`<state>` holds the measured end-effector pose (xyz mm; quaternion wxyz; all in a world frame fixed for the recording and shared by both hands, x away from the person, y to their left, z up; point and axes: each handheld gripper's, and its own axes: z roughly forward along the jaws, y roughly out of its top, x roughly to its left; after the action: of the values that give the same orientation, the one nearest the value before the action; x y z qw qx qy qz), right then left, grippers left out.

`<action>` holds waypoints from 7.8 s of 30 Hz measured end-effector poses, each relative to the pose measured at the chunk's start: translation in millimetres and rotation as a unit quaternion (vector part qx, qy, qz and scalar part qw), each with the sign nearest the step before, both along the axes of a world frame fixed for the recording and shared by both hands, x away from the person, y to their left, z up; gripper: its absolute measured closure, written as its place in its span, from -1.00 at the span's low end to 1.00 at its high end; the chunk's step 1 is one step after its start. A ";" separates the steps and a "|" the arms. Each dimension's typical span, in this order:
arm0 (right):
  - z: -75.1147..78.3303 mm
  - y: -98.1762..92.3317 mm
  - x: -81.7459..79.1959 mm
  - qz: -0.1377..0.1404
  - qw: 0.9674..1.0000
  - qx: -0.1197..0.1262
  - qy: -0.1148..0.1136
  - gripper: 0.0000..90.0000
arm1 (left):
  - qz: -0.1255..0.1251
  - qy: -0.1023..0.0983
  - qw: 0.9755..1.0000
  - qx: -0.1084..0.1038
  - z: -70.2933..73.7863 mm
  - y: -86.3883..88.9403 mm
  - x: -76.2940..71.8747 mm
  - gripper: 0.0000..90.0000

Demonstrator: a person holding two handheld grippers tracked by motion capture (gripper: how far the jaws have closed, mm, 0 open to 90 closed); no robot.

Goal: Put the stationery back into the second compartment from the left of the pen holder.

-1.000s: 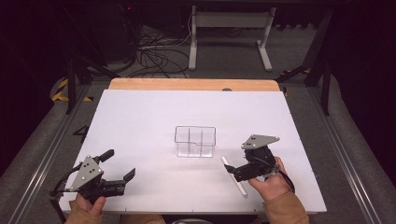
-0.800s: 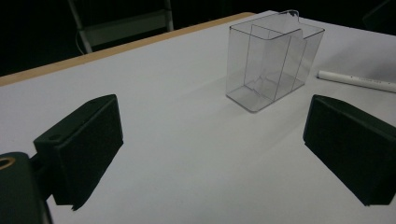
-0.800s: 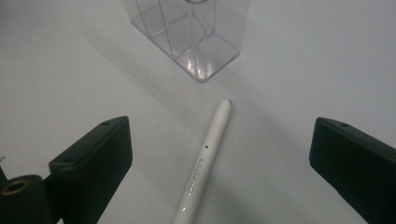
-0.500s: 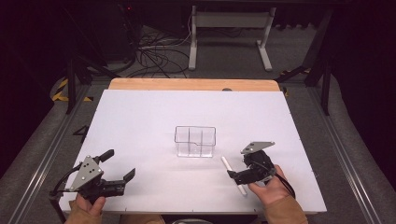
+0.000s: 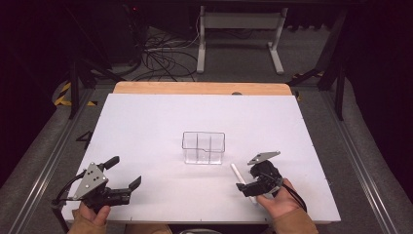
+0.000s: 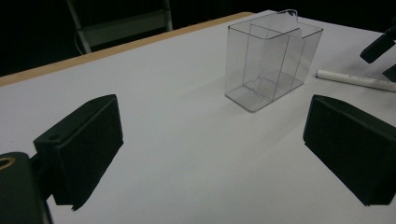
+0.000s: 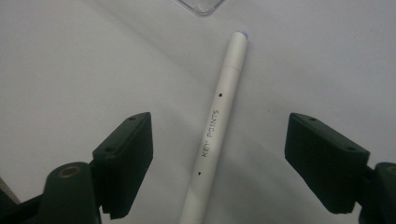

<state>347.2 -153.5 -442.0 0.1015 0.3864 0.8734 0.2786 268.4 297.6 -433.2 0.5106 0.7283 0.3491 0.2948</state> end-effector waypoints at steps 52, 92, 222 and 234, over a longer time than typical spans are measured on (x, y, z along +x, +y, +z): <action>-11.2 34.3 7.5 -0.111 0.992 -0.060 0.008 0.75 | 0.001 0.003 1.000 0.003 -0.8 -1.5 -0.3 -0.88; 46.7 2.4 -12.7 -0.067 0.979 0.097 -0.165 0.75 | 0.002 0.002 1.000 -0.001 -0.7 -1.6 -0.2 -0.88; 56.6 121.7 76.9 0.060 0.941 0.236 -0.234 0.74 | 0.007 0.004 1.000 -0.007 -1.5 5.8 -4.2 -0.88; 46.3 118.6 72.4 0.063 0.946 0.226 -0.224 0.73 | 0.005 0.003 1.000 -0.007 -1.3 5.3 -3.5 -0.88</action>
<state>419.5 -34.8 -395.8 0.1871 0.2708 0.7650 0.5536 264.8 302.8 -434.5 0.5132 0.7236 0.3564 0.2933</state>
